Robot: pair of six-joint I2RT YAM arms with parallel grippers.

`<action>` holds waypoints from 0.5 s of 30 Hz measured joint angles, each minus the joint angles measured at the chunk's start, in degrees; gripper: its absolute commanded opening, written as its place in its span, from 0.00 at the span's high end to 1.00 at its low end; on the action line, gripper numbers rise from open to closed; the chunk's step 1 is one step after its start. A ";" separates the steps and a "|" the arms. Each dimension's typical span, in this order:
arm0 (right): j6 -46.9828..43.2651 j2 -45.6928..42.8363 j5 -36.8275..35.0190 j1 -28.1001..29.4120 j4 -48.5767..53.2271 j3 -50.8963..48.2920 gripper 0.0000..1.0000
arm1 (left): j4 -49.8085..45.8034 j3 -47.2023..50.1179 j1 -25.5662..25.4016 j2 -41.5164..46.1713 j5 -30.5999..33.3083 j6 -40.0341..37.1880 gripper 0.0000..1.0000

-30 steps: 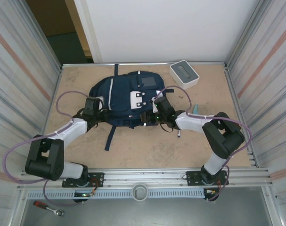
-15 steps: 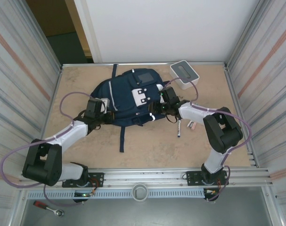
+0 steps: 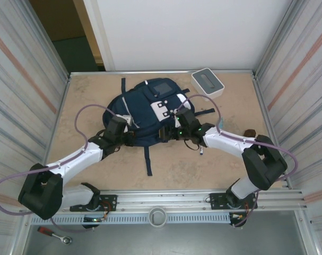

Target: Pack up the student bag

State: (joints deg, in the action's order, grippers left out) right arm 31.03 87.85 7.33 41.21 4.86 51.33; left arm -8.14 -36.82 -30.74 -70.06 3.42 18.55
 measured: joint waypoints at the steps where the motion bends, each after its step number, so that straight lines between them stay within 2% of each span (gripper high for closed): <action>1: 0.33 0.11 0.42 0.98 -0.68 0.00 0.22 | 0.04 -0.02 -0.50 0.00 0.81 0.09 1.00; 8: 10.56 5.20 6.75 -0.87 -10.29 1.95 0.35 | 0.28 0.07 -2.97 0.00 3.61 0.59 1.00; 15: 22.84 15.72 12.02 -3.48 -19.89 5.77 0.44 | 1.31 0.87 -4.11 0.00 5.57 0.59 1.00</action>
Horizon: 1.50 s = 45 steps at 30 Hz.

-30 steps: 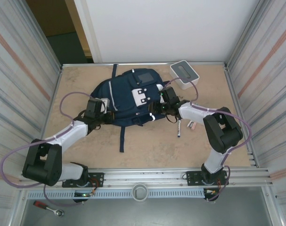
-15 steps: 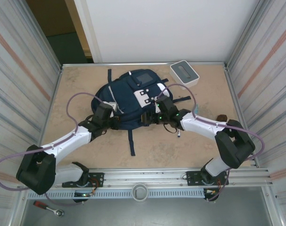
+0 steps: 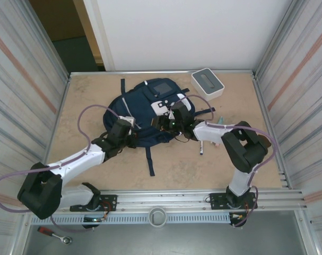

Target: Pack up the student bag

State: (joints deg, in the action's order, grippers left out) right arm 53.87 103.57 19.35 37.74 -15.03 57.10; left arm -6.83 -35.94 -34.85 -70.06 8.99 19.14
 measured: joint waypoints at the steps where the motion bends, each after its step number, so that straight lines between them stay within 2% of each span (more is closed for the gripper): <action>1: 1.16 1.09 0.37 -0.09 -0.17 0.59 0.45 | 0.22 0.24 -0.07 0.00 0.24 -0.02 1.00; 4: 3.34 3.32 1.79 -0.17 -0.87 2.14 0.45 | 0.68 1.22 -0.15 0.00 1.42 -0.02 1.00; 8: 4.50 3.67 2.01 -0.26 -0.96 3.30 0.38 | 0.76 1.49 -0.28 0.00 2.03 -0.24 1.00; 12: 4.22 3.65 1.70 -0.26 1.62 4.79 0.38 | 0.92 1.49 -0.90 0.00 2.91 -0.74 1.00; 15: 3.93 3.67 1.31 -0.26 4.79 6.38 0.46 | 0.92 1.49 -1.31 0.00 3.98 -1.20 1.00; 21: 2.67 3.67 -0.07 -0.09 8.61 7.74 0.79 | 0.87 1.49 -1.75 -0.57 5.31 -2.23 1.00; 29: -0.11 3.67 -0.39 0.20 12.94 10.58 1.00 | 0.81 1.49 -2.29 -0.79 7.50 -3.08 1.00; 39: -4.50 3.65 2.69 -0.85 15.10 11.67 1.00 | 0.61 1.46 -2.19 -0.79 9.07 -4.28 1.00; 45: -8.74 3.65 6.47 -1.86 17.73 13.49 1.00 | 1.07 1.46 1.27 -0.79 5.51 -4.26 1.00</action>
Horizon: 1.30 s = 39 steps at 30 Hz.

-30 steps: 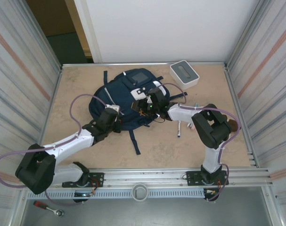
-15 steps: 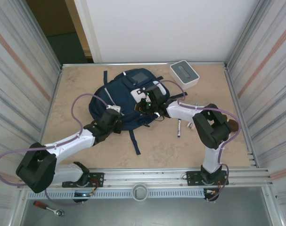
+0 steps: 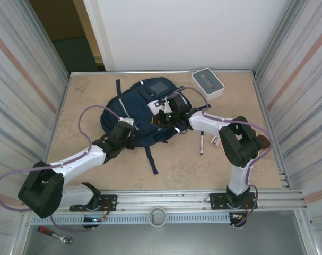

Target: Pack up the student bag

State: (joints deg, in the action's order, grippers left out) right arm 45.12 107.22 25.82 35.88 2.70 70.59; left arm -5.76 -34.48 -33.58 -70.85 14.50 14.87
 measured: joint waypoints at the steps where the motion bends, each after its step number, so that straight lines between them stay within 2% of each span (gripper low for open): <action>1: -0.94 0.00 0.50 -0.15 0.83 0.44 1.00 | 0.22 0.00 0.61 0.00 -0.48 0.02 1.00; 5: -5.07 0.00 2.82 -1.53 6.14 2.54 1.00 | 0.72 0.00 2.64 0.00 -1.01 0.15 1.00; 13: -10.40 0.72 5.31 -3.39 13.14 6.08 1.00 | 1.01 -0.63 2.71 -0.72 -1.86 0.15 1.00; 29: -18.71 4.96 3.93 -5.05 25.31 14.64 0.98 | -1.68 -3.04 -4.15 -2.75 2.73 0.94 1.00; 34: -22.10 4.98 2.32 -5.33 27.80 15.54 0.94 | -2.54 -4.11 -5.86 -3.43 3.28 1.05 1.00; 39: -23.32 4.42 2.05 -5.57 27.28 14.27 0.71 | -3.26 -4.52 -6.67 -3.54 4.02 1.03 1.00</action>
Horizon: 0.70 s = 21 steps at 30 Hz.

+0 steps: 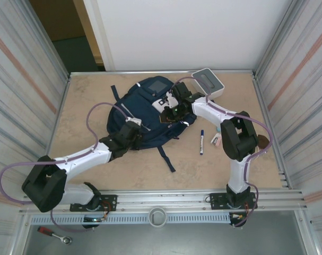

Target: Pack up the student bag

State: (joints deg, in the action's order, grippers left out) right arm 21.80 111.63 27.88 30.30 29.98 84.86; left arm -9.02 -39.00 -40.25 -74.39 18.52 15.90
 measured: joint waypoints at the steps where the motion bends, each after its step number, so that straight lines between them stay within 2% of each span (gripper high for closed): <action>1: 0.20 -0.44 0.00 -0.02 -0.70 -0.85 0.65 | -0.11 -0.02 0.00 0.00 0.13 0.02 1.00; 2: 0.66 -1.09 0.04 -0.07 -1.60 -2.05 0.61 | -0.26 0.00 0.00 0.00 0.24 0.02 1.00; 6: 5.16 -5.20 0.94 -0.02 -8.11 -9.62 0.30 | -0.35 -0.02 0.00 0.00 0.66 0.00 1.00; 8: 8.68 -6.73 2.32 0.07 -12.90 -13.64 0.23 | -0.35 0.00 -0.02 0.00 0.68 0.00 1.00; 11: 13.29 -6.75 4.07 0.81 -19.08 -16.70 0.20 | -0.37 -0.02 0.00 0.00 0.68 0.00 1.00; 13: 15.26 -5.95 4.11 1.73 -21.22 -16.59 0.23 | -0.37 0.00 0.00 0.00 1.09 0.00 1.00; 16: 17.09 -3.76 3.91 2.95 -22.27 -14.67 0.37 | -0.74 0.00 0.11 0.00 2.19 0.00 1.00; 21: 18.36 -0.90 3.26 3.32 -22.43 -12.83 0.76 | -1.20 0.00 0.11 0.00 3.56 -0.02 1.00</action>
State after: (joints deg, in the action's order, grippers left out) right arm 40.16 110.74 31.14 33.63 7.55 72.03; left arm -10.22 -39.00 -40.14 -74.39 22.09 15.88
